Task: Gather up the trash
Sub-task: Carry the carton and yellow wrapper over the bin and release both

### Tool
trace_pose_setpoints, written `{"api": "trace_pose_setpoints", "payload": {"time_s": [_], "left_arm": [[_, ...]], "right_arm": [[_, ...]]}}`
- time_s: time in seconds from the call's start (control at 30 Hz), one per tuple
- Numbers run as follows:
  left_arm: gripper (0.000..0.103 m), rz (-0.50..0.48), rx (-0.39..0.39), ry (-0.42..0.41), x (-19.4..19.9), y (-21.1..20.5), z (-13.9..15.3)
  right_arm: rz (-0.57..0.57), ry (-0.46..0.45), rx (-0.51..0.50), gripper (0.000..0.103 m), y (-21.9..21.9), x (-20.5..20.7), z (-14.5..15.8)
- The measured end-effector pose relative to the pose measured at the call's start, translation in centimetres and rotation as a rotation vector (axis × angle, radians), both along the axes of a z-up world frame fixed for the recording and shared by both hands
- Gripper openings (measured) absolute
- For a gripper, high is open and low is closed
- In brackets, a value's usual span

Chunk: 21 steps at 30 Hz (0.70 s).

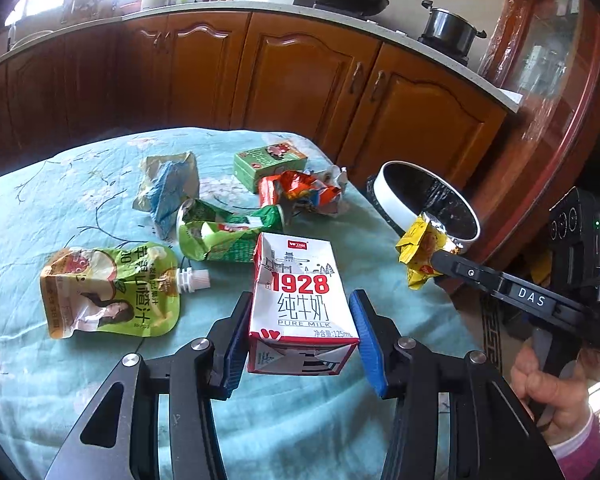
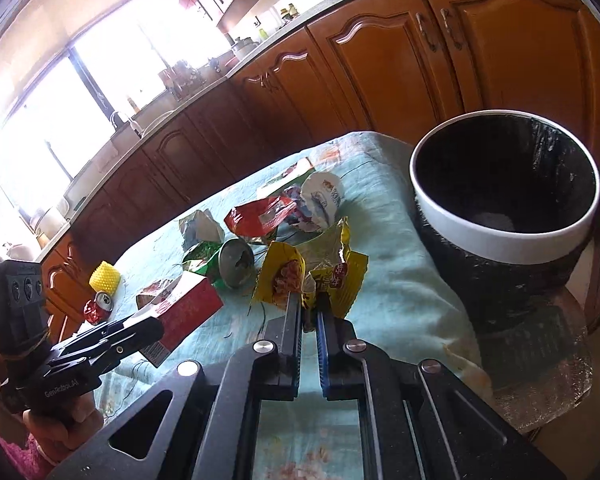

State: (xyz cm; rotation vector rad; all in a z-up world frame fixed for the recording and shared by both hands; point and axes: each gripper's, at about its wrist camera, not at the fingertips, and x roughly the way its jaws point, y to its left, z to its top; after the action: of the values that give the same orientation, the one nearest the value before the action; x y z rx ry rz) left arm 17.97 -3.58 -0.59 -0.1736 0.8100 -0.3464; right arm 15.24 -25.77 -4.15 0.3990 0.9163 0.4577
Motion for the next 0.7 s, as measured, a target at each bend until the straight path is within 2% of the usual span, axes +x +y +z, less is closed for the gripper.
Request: {"api": "trace_pose_setpoints", "payload": {"time_s": [0.2,0.7], "left_arm": [[0.046,-0.051,0.002,-0.02,0.3,-1.9,0.6],[0.046,-0.152,0.013,-0.054,4.2,-7.5,0.6]], "right_arm": [[-0.068,-0.013,-0.003,0.006,-3.1,-0.1,0.5],[-0.18,-0.023,-0.02,0.007,-8.2,0.1,0.7]]}}
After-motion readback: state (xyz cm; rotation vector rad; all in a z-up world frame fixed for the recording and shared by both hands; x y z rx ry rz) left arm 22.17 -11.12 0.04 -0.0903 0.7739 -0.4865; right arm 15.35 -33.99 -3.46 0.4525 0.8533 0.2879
